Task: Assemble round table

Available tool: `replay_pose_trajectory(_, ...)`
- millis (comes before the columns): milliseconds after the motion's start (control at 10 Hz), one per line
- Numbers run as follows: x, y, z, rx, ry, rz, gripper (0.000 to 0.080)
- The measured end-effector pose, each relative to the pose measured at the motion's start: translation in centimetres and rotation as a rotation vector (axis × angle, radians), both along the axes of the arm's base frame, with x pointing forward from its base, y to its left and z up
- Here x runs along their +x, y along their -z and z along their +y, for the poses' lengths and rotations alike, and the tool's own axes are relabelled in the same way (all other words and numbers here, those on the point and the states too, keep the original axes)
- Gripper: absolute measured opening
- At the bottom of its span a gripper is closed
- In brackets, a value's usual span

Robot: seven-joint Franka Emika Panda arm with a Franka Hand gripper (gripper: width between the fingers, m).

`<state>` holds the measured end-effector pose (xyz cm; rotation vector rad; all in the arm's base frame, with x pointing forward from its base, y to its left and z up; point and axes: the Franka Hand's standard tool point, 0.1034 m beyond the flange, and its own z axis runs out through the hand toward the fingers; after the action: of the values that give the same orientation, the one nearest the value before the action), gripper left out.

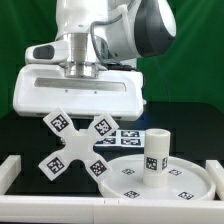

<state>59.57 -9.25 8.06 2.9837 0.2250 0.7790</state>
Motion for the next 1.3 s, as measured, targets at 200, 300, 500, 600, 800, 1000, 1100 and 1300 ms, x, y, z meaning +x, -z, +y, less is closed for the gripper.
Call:
replay_pose_trajectory(200,-0.4,2.1,-0.3,0.013,0.000,0.025,0.0216)
replay_pose_trajectory(300,-0.3,2.6,-0.6,0.012,0.008,0.022,0.0216)
replay_pose_trajectory(500,-0.5,3.5,-1.7,0.002,0.014,0.016,0.0216)
replay_pose_trajectory(600,-0.7,3.6,-2.5,-0.002,0.017,0.015,0.0216)
replay_pose_trajectory(800,-0.9,3.8,-3.3,-0.027,0.030,-0.017,0.0216)
replay_pose_trajectory(1000,-0.9,3.8,-3.2,-0.023,0.038,-0.019,0.0216)
replay_pose_trajectory(1100,-0.9,3.9,-3.2,-0.022,0.038,-0.018,0.0329)
replay_pose_trajectory(1300,-1.0,3.9,-3.2,-0.022,0.038,-0.017,0.0479)
